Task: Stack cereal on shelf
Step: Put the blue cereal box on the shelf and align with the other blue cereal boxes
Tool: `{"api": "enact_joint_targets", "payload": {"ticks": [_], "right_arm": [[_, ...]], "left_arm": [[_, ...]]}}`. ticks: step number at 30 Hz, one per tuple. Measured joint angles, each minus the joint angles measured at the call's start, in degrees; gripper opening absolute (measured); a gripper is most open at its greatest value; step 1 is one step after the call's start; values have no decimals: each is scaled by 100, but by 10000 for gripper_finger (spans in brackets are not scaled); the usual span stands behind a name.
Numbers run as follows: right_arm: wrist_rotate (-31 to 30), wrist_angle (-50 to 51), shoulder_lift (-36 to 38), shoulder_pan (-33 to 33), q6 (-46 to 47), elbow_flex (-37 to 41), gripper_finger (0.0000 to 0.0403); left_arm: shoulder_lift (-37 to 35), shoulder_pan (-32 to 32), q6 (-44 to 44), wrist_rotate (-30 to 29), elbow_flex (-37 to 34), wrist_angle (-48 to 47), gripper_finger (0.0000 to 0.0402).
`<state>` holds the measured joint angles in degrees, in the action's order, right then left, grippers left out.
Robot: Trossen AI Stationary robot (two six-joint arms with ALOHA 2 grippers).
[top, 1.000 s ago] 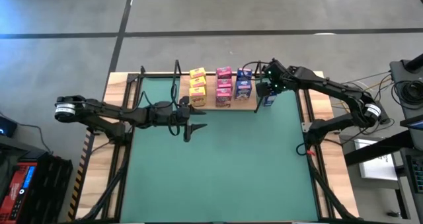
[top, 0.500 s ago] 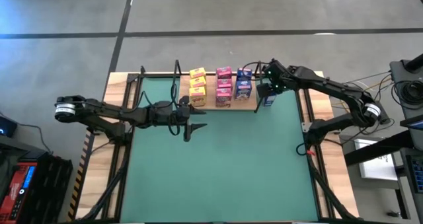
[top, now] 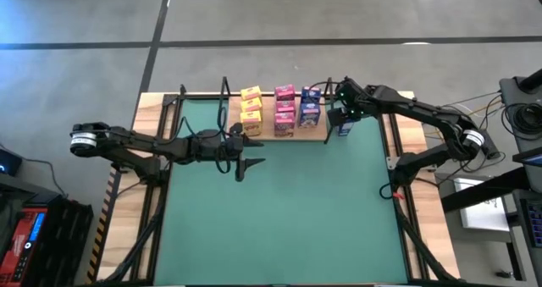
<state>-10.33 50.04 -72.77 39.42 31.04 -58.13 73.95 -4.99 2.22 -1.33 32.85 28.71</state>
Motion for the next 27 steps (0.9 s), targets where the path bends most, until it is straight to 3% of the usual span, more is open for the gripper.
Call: {"api": "enact_joint_targets", "payload": {"ticks": [27], "right_arm": [[6,9,-5,0,-45,39,172]], "left_arm": [[0,0,-2,11,-23,20,217]]}}
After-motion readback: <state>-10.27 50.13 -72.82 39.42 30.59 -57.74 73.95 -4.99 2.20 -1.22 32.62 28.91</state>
